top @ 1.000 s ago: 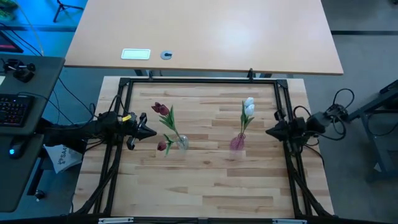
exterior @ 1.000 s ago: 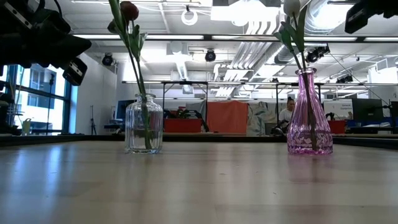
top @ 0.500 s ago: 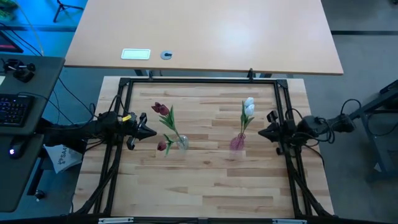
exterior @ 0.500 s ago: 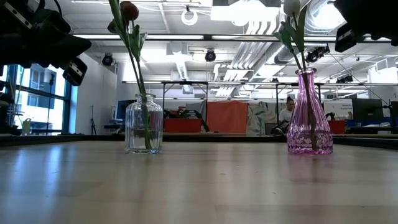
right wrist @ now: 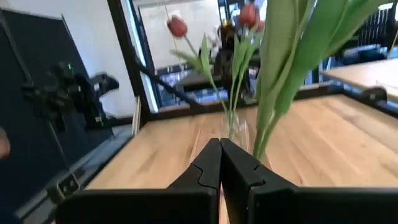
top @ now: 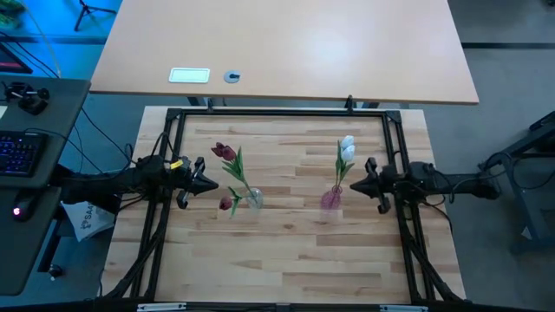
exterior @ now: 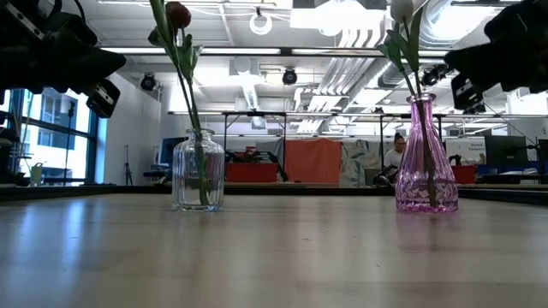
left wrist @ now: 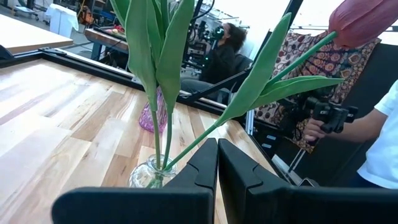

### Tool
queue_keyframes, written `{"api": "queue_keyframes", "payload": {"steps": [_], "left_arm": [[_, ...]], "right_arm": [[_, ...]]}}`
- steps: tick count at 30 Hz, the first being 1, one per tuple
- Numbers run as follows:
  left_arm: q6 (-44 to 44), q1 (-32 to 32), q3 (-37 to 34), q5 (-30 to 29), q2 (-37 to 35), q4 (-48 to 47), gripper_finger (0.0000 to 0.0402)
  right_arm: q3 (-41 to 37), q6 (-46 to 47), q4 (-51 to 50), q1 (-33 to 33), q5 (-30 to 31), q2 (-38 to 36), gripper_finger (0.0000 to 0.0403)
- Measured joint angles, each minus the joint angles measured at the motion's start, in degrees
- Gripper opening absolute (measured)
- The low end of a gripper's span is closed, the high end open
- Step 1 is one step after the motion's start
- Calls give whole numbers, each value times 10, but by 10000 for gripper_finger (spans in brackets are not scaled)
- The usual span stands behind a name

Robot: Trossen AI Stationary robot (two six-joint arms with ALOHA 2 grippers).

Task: Sort flowers into vase by color
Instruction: Return to Home Position

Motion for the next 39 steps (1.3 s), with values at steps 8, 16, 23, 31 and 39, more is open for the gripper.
{"api": "queue_keyframes", "payload": {"steps": [8, 16, 23, 31, 39], "left_arm": [[0, 0, 0, 0, 0, 0, 0], [0, 0, 0, 0, 0, 0, 0], [0, 0, 0, 0, 0, 0, 0], [0, 0, 0, 0, 0, 0, 0], [0, 0, 0, -2, 0, 0, 0]], "right_arm": [[0, -13, -15, 0, 92, 0, 0], [0, -13, -14, 0, 93, 0, 0], [0, -13, -14, 3, 94, -3, 0], [0, -13, -14, 8, 89, -3, 0], [0, -13, -15, 8, 88, 5, 1]]}}
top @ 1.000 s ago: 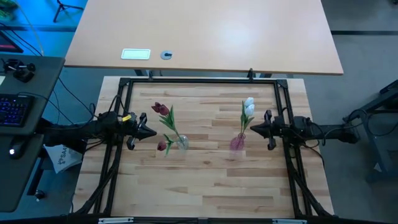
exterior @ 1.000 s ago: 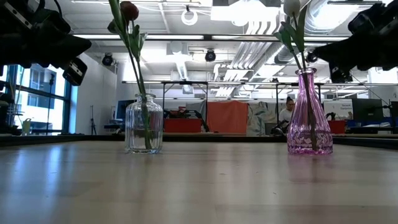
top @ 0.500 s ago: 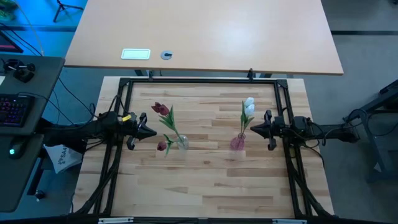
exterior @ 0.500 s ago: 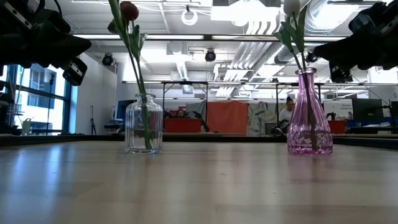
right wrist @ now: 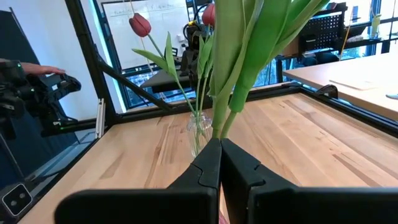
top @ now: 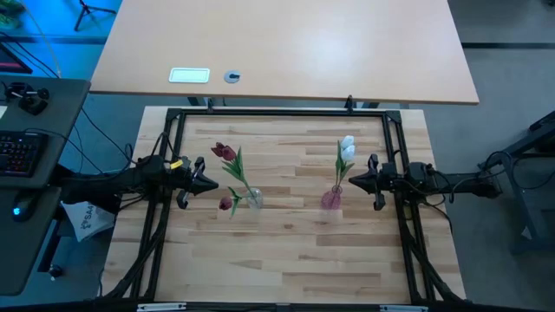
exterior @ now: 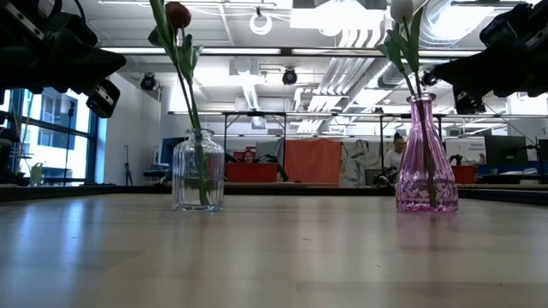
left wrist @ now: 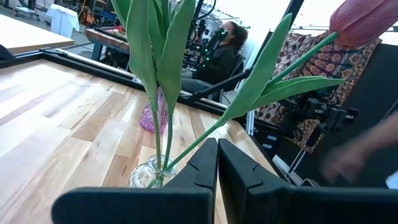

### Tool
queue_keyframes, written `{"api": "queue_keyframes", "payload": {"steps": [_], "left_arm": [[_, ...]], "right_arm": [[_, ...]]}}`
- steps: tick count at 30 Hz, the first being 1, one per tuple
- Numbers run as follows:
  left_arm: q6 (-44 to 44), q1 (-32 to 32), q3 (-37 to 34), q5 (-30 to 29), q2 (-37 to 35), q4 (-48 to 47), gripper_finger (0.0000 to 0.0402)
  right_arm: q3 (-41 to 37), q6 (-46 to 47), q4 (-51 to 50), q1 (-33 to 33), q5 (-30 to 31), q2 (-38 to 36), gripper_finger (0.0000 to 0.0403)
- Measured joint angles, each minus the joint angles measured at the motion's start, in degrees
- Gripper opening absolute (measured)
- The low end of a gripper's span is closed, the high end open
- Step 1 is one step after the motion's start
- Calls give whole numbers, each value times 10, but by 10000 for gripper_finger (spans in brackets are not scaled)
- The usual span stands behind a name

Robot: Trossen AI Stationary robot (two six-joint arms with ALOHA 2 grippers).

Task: Sort flowers into vase by color
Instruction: Return to Home Position

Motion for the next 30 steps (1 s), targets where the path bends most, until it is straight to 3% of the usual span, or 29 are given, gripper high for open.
{"api": "queue_keyframes", "payload": {"steps": [16, 21, 25, 30], "left_arm": [[1, -36, 0, -3, -39, 22, 0], [149, -43, 0, -8, -39, -13, 0], [274, -60, 0, -59, -39, -14, 0], [176, -75, 0, -106, -39, -28, 0]], "right_arm": [[0, 0, 0, 0, -1, -1, 1], [0, 0, 0, 0, -1, -1, 1], [0, 0, 0, 0, -1, -1, 1], [0, 0, 0, 0, -1, -1, 1]]}}
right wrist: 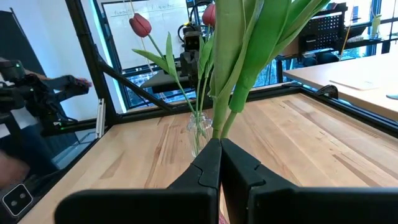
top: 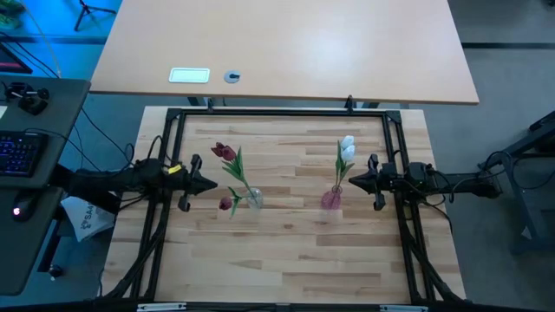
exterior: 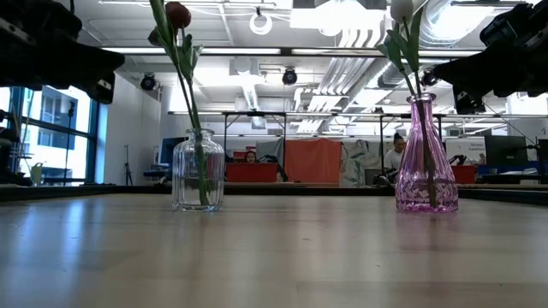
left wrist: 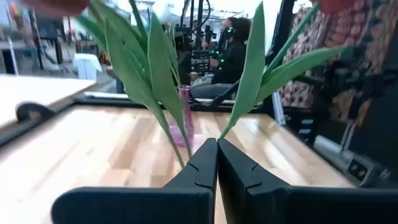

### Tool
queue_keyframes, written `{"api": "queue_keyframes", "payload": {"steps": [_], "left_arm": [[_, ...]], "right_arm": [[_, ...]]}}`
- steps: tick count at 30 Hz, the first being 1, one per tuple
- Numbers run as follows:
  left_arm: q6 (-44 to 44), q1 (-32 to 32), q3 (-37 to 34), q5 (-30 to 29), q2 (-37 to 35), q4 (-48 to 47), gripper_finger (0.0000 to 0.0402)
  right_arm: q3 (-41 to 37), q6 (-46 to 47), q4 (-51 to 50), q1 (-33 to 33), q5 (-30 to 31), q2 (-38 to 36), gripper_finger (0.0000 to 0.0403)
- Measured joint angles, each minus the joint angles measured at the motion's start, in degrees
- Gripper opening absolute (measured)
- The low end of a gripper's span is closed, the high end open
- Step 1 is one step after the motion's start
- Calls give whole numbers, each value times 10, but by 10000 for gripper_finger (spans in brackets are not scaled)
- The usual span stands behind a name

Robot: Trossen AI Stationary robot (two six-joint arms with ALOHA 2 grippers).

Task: Sort flowers into vase by color
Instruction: Return to Home Position

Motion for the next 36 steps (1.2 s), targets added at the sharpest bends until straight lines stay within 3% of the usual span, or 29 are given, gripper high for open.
{"api": "queue_keyframes", "payload": {"steps": [6, 36], "left_arm": [[-57, 0, 0, 0, 6, 0, 0], [-56, 0, 0, 0, 5, 0, 0]], "right_arm": [[0, 0, 0, 0, 0, 0, 1], [0, 0, 0, 0, 0, 0, 1]]}}
